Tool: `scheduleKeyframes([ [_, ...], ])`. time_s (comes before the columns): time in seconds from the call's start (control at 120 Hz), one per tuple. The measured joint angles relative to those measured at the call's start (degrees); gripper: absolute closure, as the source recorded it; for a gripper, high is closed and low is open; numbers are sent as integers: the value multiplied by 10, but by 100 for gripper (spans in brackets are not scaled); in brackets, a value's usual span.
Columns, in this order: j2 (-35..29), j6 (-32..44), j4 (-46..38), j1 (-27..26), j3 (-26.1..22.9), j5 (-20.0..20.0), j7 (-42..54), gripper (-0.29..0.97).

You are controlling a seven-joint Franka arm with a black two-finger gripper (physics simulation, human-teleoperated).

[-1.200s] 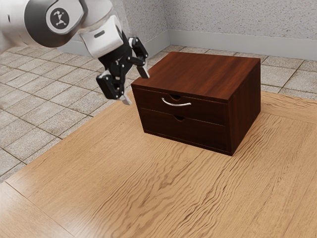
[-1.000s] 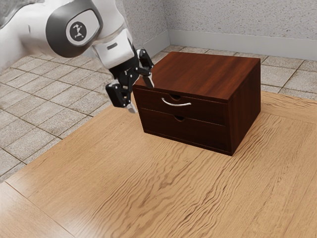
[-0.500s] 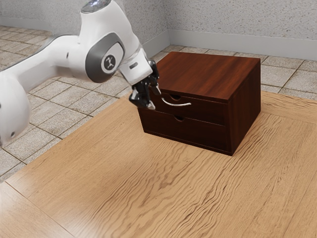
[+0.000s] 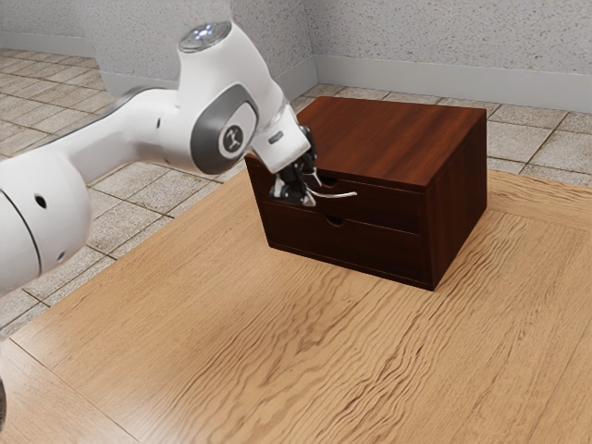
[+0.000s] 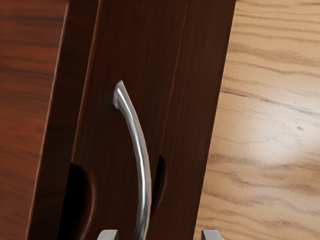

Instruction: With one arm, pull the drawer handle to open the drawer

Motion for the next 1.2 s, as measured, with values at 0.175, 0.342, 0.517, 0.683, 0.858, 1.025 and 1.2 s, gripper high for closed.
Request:
scheduleKeyframes([
  [0.175, 5, 6, 0, 0, -2, -1, -6, 54],
  [0.342, 14, 13, 2, 0, -7, 0, -10, 55],
  [0.517, 18, 17, 2, 0, -9, 0, -14, 56],
  [0.683, 14, 18, 0, 0, -9, 0, -17, 63],
  [0.858, 13, 19, -3, 0, -9, 1, -20, 66],
  [1.025, 8, 19, -12, -1, -10, 1, -22, 65],
  [1.2, -11, 20, -35, -4, -10, 1, -23, 65],
])
